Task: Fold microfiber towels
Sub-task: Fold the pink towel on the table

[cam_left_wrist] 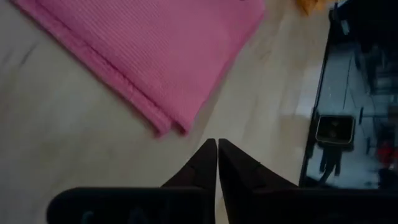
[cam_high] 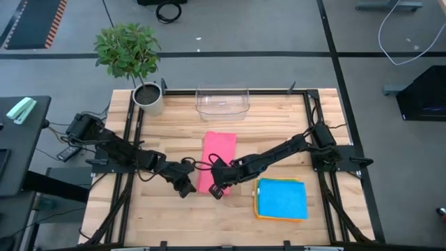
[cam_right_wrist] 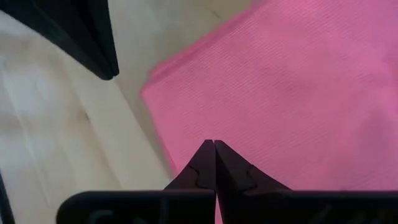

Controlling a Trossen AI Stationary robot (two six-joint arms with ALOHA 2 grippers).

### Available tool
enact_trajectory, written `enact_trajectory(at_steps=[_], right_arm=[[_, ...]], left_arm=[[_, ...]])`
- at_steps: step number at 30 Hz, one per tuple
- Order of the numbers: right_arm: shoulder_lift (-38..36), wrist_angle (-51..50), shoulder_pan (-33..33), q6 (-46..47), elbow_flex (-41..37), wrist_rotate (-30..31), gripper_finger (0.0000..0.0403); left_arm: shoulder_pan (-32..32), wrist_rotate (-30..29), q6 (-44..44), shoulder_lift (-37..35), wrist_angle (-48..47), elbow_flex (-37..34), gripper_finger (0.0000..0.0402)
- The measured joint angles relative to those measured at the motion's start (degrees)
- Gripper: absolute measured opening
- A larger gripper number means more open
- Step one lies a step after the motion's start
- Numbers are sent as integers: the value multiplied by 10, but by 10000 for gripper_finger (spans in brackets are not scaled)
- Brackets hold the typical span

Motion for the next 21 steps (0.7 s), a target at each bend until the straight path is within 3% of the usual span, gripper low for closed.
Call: enact_trajectory(at_steps=[5, 12, 21], right_arm=[[-24, -15, -39, -34, 0, -5, 3], [-34, -28, -78, -92, 0, -37, 3], [-34, -41, -83, -134, 0, -52, 3]], left_arm=[[-2, -5, -48, 0, -1, 1, 48], [-2, -37, -106, 4, 5, 1, 119], [-14, -59, -156, 78, 59, 2, 162]])
